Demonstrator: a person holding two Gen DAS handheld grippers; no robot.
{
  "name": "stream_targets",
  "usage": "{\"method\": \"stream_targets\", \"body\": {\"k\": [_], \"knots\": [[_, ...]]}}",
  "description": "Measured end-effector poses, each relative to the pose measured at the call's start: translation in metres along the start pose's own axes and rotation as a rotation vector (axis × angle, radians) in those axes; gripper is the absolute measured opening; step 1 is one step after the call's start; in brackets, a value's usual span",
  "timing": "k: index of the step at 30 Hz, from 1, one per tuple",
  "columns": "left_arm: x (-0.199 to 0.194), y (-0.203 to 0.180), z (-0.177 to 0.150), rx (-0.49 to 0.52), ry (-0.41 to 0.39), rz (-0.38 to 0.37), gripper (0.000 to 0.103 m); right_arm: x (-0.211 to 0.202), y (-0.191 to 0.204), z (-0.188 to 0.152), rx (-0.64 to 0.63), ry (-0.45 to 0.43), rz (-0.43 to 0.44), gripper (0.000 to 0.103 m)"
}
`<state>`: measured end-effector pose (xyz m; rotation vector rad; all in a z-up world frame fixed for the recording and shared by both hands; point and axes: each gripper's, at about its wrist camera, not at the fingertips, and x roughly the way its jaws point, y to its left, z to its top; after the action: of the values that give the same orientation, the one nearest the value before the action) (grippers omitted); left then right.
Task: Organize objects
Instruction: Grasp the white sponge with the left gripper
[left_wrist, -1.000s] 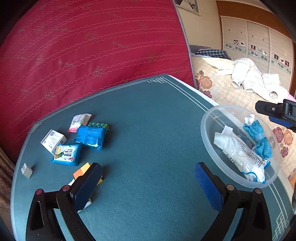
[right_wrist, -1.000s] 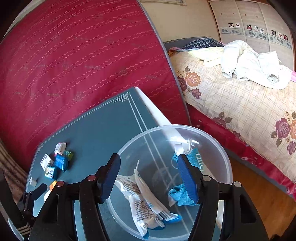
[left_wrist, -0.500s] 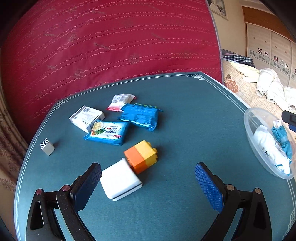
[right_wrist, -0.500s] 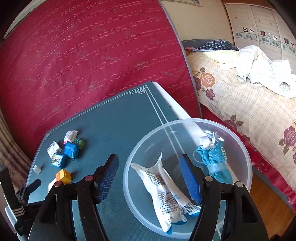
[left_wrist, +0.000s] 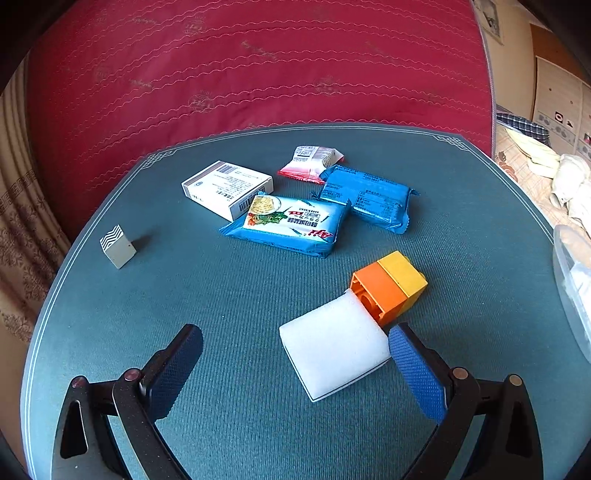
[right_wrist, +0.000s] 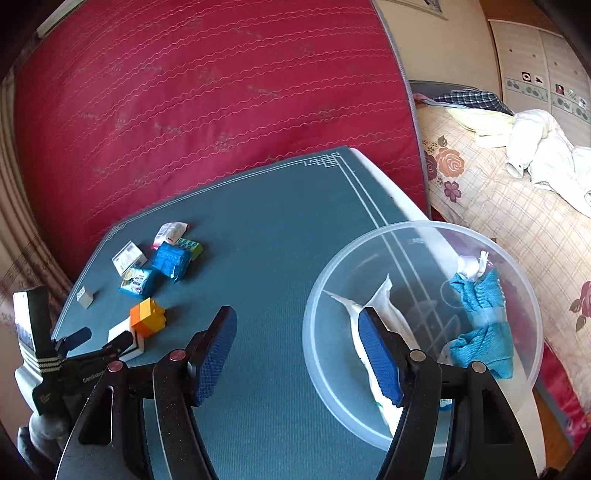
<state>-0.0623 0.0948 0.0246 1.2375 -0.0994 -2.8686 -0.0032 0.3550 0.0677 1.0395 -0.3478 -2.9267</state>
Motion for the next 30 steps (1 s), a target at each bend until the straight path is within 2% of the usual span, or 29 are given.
{"method": "stream_targets", "body": {"k": [9, 30], "knots": [[0.004, -0.005, -0.002, 0.013, 0.005, -0.048, 0.102, 0.013, 0.023, -0.016, -0.062, 0.050, 0.032, 0.069], [0.000, 0.012, -0.009, -0.065, 0.004, -0.111, 0.102, 0.035, 0.036, -0.033, -0.100, 0.117, 0.050, 0.069]]}}
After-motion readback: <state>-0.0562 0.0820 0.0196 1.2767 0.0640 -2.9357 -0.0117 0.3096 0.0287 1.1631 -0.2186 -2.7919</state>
